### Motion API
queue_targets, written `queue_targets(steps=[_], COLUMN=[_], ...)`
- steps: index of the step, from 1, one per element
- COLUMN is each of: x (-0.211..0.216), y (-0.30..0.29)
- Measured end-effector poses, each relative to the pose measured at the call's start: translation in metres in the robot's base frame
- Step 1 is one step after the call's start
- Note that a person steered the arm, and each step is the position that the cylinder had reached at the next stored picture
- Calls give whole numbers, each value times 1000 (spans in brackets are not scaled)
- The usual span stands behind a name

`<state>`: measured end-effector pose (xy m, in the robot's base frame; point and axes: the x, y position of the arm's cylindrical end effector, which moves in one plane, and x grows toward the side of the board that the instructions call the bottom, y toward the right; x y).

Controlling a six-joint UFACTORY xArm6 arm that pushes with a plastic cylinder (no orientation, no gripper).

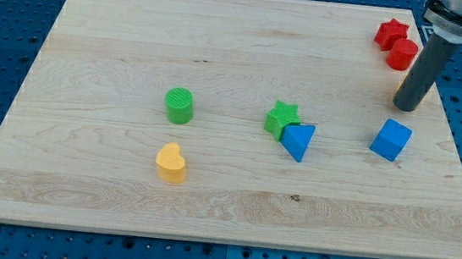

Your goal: Move the hexagon upwards

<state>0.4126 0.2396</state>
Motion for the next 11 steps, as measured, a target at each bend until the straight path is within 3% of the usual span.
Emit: queue_targets(steps=[2,4,6,7,11], x=[2,37,8,-6,2], y=[6,34,50,30,17])
